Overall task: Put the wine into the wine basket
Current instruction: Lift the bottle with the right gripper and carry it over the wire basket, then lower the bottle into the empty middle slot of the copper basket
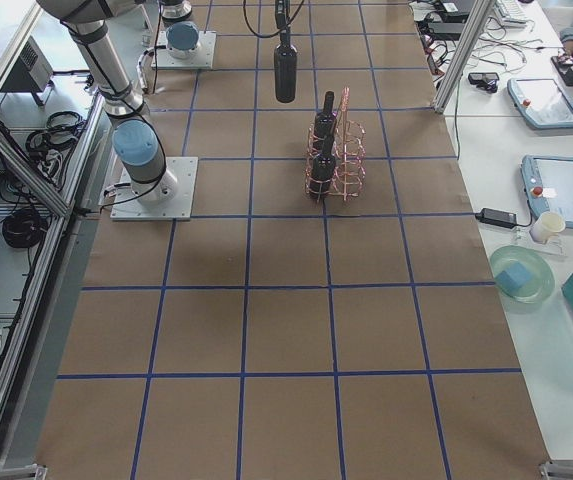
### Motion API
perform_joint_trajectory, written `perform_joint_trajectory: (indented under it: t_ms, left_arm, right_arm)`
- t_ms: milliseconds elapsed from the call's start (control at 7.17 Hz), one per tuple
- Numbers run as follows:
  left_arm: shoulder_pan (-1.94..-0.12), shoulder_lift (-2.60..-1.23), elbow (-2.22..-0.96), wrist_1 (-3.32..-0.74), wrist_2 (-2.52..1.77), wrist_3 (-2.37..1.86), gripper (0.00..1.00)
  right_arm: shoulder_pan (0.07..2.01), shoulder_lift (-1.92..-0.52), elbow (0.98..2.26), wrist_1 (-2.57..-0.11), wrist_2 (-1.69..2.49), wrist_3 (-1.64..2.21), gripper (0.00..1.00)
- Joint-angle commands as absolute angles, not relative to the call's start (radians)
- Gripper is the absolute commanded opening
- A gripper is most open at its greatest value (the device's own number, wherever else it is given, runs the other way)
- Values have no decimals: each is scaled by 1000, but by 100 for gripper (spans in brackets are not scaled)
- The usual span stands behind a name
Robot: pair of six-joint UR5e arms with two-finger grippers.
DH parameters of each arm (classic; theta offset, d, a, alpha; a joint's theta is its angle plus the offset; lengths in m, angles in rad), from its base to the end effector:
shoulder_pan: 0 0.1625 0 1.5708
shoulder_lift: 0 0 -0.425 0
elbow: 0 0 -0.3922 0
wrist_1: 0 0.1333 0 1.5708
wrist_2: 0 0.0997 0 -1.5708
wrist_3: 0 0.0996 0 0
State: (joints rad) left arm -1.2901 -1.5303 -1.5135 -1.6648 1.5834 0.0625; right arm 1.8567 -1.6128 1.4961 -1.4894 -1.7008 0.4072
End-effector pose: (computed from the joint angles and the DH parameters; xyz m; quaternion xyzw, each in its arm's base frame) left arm 0.0042 -0.4913 0.5262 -0.1089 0.9940 -0.0008 0.0065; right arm 0.2494 -0.4216 0.5376 -0.0616 -0.9958 0.0386 0.0551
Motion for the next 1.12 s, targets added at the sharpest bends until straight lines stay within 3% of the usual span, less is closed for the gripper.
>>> perform_joint_trajectory:
  t_ms: [0, 558, 977]
  left_arm:
    - [-1366, -1529, -1519, -1667, 1575, 58, 100]
    - [-1515, -1520, -1522, -1674, 1580, -8, 100]
    - [-1551, -1525, -1523, -1671, 1575, -11, 100]
  right_arm:
    - [1704, -1644, 1499, -1467, -1697, 205, 0]
    - [1452, -1649, 1503, -1468, -1603, -39, 0]
    - [1411, -1617, 1535, -1576, -1554, -48, 0]
